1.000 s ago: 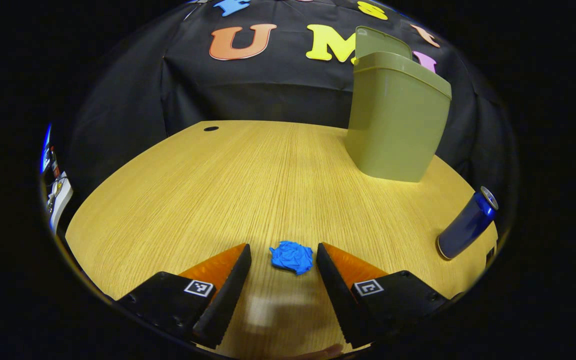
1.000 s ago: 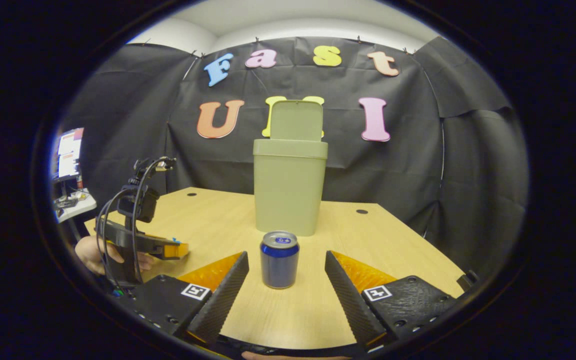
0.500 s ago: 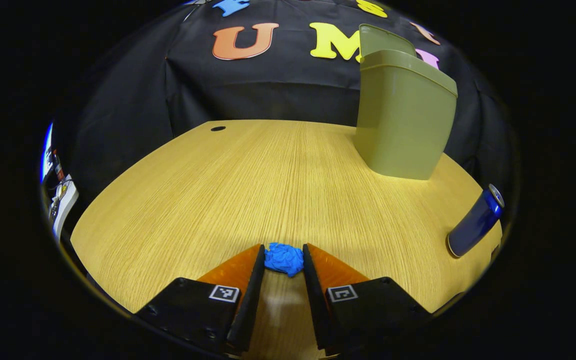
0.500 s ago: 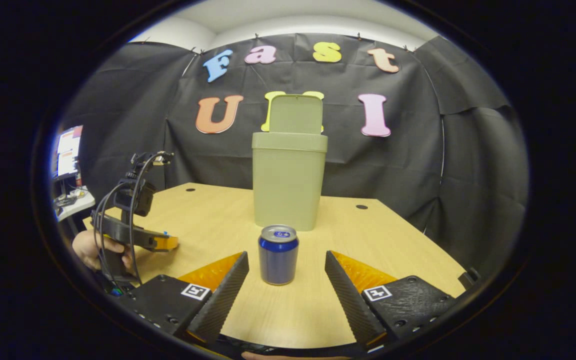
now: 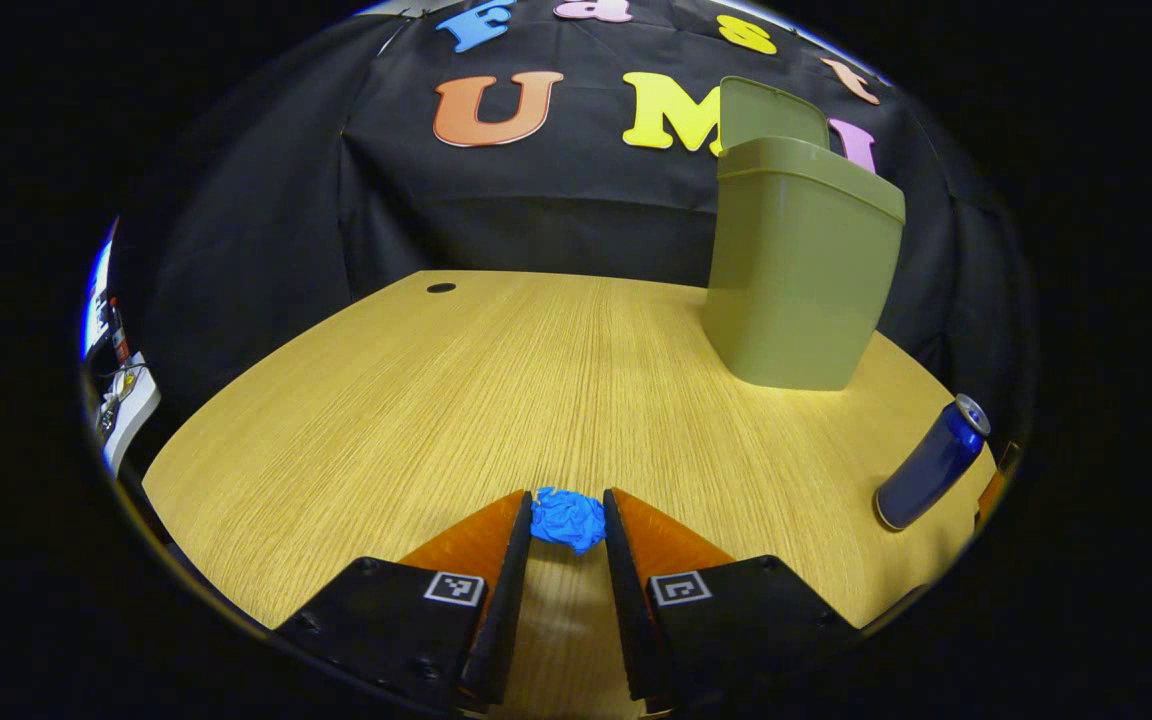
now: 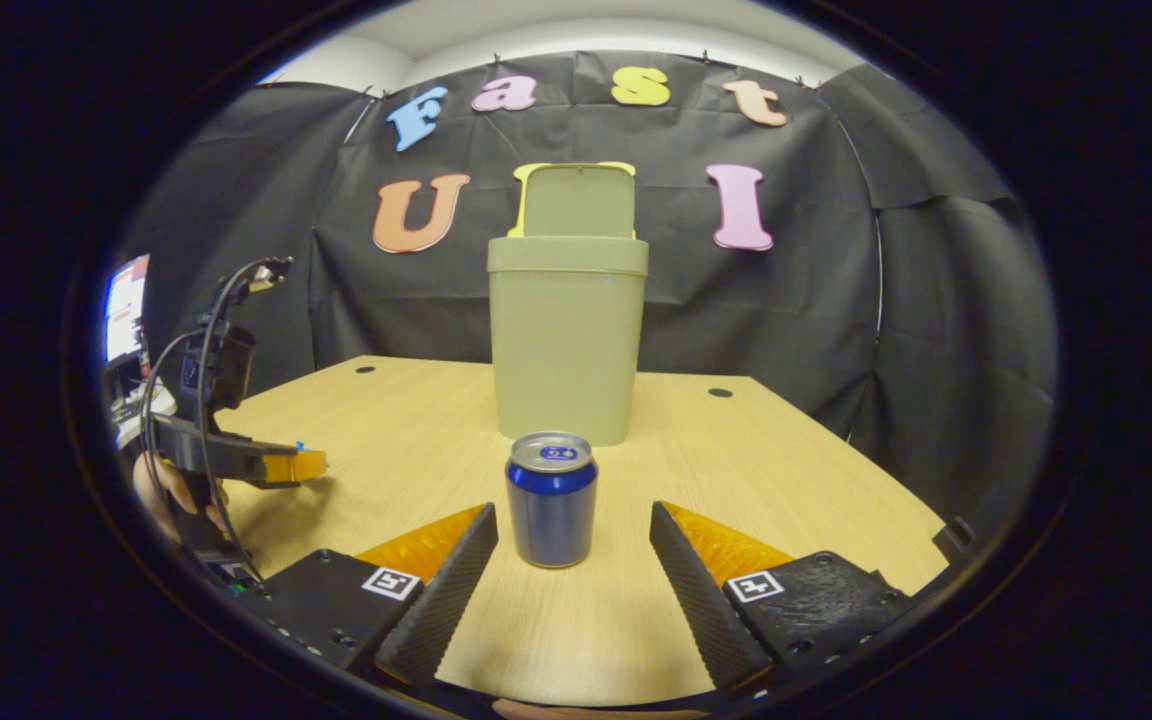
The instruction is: Press the lid of the desktop garbage bin to open it, pick up the crumpled paper on the desktop and throw it into the bin, then pick up the pop can on the desktop and drop it into the bin, and finally close the garbage bin lid.
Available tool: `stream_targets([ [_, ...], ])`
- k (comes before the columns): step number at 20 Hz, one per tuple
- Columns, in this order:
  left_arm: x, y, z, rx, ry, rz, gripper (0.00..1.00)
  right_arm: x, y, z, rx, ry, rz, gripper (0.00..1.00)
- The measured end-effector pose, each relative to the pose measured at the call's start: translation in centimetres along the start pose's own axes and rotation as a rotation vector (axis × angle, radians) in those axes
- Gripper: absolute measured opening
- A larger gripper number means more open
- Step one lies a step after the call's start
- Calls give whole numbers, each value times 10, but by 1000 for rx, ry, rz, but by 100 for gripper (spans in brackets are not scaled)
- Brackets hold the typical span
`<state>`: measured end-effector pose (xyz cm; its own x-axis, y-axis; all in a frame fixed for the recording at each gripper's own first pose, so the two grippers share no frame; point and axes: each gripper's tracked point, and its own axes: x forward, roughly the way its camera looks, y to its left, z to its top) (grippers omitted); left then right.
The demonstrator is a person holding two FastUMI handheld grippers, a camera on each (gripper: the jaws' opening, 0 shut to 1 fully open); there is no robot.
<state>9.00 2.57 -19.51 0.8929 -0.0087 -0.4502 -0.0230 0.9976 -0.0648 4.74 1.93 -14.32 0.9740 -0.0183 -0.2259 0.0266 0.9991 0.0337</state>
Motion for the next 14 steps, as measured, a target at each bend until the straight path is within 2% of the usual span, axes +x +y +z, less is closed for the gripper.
stream_targets([
  [1, -4, -2, 5, 3, -15, -2, 46, 4, 0, -1, 9, 7, -2, 98],
  [7, -30, -17, 27, 55, -104, -32, 46, 30, 10, -7, 24, 27, -4, 95],
  [14, -42, -33, 34, 61, -135, -63, 46, 65, 19, -14, 17, 42, -46, 98],
])
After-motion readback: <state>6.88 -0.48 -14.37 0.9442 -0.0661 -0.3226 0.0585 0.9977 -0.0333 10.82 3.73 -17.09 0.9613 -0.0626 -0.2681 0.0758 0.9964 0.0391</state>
